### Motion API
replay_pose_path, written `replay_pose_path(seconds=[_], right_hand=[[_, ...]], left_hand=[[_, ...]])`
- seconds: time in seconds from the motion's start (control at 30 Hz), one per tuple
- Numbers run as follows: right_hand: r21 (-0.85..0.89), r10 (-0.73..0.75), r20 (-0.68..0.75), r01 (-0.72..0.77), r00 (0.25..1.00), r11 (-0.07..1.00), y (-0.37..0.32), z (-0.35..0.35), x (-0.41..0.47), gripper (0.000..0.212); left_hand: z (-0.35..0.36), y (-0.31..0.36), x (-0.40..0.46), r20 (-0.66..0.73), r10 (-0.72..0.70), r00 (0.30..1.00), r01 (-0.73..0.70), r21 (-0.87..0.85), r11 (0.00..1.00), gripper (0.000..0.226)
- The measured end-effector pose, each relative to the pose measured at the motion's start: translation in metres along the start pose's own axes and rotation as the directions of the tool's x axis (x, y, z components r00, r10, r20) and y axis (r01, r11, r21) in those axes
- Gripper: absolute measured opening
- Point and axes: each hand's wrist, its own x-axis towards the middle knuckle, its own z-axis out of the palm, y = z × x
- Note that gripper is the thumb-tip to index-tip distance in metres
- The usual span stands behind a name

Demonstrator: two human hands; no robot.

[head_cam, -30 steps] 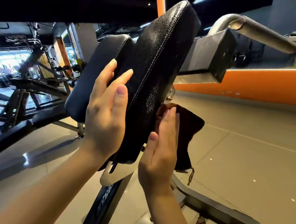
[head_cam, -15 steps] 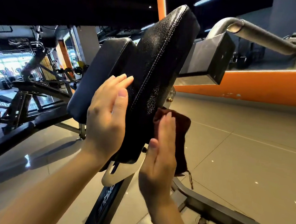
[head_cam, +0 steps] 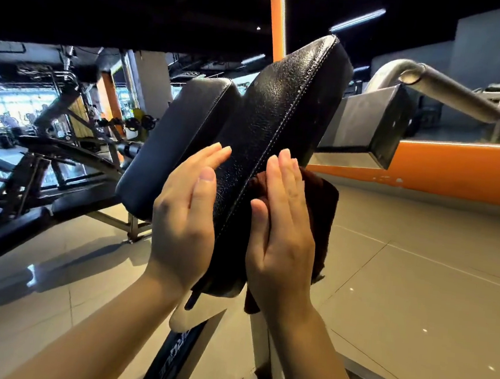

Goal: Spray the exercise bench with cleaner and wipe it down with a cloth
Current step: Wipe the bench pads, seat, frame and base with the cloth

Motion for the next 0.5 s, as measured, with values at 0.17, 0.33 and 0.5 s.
replay_pose_path(seconds=[0.17,0.33,0.5], right_hand=[[0.013,0.043,0.063,-0.043,0.997,0.999,-0.007,-0.007,-0.019,0.048],[0.179,0.213,0.127,-0.233,0.969,0.956,-0.021,-0.025,-0.022,0.044],[0.263,0.201,0.021,-0.199,0.979,0.944,-0.046,-0.049,-0.007,0.043]], left_hand=[[-0.002,0.001,0.000,0.006,-0.011,1.000,0.011,0.065,0.998,0.038],[-0.007,0.018,-0.004,-0.040,0.161,0.986,-0.145,0.261,0.954,0.018],[-0.019,0.074,-0.005,0.201,-0.057,0.978,0.015,0.207,0.978,0.036]])
